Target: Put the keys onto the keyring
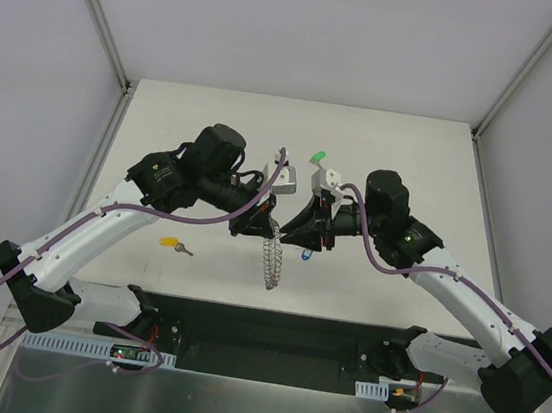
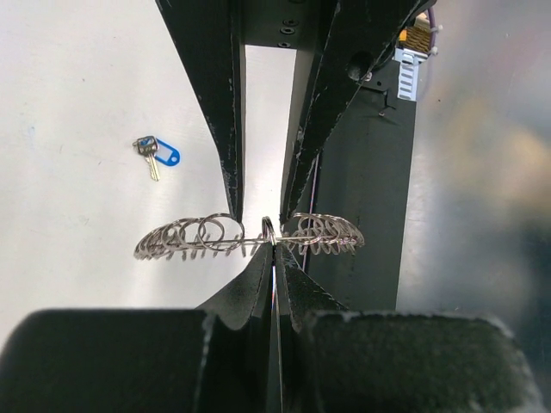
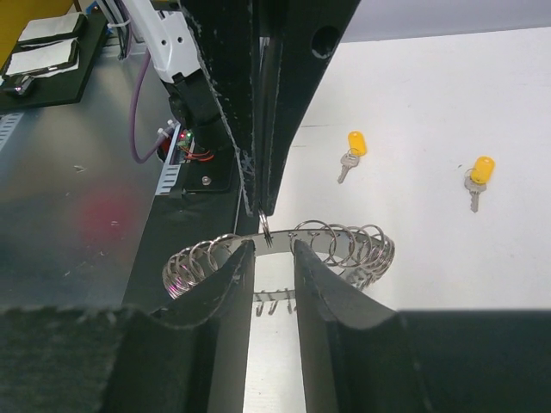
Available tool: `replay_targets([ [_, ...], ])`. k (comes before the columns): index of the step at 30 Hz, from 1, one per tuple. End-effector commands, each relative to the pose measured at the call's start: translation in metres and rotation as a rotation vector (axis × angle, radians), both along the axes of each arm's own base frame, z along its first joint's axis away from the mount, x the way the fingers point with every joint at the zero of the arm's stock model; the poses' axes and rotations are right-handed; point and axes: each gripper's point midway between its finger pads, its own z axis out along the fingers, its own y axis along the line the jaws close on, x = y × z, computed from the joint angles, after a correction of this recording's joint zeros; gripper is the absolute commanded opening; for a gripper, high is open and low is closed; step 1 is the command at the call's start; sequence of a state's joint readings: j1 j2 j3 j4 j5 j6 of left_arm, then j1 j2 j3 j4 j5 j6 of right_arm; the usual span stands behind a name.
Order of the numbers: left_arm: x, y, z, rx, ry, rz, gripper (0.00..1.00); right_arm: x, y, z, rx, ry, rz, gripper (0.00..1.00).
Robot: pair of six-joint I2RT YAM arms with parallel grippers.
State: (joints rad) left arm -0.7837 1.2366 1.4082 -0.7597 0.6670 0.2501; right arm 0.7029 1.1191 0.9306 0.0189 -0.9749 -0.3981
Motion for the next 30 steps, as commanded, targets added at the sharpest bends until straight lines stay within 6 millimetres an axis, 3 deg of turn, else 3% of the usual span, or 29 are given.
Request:
replay_targets([
  [1,0.000,-0.006,0.011,-0.054,-0.012,-0.025,0.00,-0.008,0.004,0.032,0.078,-0.077,0.053,0.27],
  [21,0.001,-0.009,0.006,-0.044,0.017,-0.031,0.00,-0.010,0.011,0.034,0.071,-0.069,0.078,0.23],
  [30,0.002,-0.008,0.012,-0.054,-0.011,-0.023,0.00,-0.006,0.013,0.019,0.029,-0.051,0.076,0.13],
])
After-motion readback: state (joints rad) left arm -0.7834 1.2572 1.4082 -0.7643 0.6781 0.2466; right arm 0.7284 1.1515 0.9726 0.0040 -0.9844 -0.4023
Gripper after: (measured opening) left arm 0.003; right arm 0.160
